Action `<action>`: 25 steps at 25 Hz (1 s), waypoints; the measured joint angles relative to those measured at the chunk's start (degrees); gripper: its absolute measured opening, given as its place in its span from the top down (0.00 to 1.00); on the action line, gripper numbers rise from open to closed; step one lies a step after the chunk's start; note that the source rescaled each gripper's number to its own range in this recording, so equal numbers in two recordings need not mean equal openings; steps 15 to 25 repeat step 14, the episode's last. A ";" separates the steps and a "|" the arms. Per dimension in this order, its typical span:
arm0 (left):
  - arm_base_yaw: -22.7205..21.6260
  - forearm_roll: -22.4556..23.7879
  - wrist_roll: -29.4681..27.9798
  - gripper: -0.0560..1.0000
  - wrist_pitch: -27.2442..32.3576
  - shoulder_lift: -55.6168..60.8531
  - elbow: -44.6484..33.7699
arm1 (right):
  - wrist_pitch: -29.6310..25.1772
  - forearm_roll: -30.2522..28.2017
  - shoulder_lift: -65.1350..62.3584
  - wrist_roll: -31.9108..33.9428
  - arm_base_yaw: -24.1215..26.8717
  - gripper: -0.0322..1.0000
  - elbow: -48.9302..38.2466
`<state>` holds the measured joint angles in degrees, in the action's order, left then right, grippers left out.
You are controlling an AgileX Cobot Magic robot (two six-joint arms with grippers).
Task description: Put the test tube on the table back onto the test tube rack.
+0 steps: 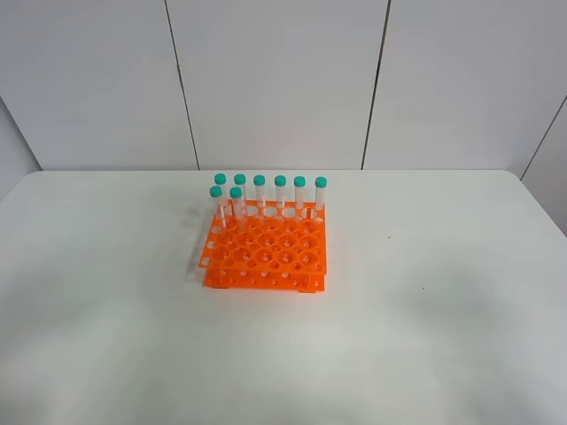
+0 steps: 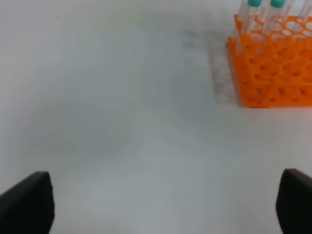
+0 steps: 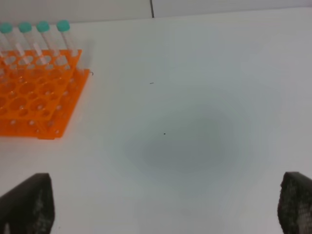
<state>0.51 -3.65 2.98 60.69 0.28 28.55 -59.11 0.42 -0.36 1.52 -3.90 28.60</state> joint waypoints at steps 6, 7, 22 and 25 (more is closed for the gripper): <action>0.00 0.00 0.00 0.00 0.00 0.00 0.00 | 0.00 0.00 0.00 0.00 0.00 0.00 0.00; 0.00 0.00 0.00 0.00 0.00 0.00 0.00 | 0.00 0.00 0.00 0.00 0.00 0.00 0.00; 0.00 0.00 0.00 0.00 0.00 0.01 0.00 | 0.00 0.00 0.00 0.00 0.00 0.00 0.00; 0.00 0.00 0.00 0.00 0.00 0.01 0.00 | 0.00 0.00 0.00 0.00 0.00 0.00 0.00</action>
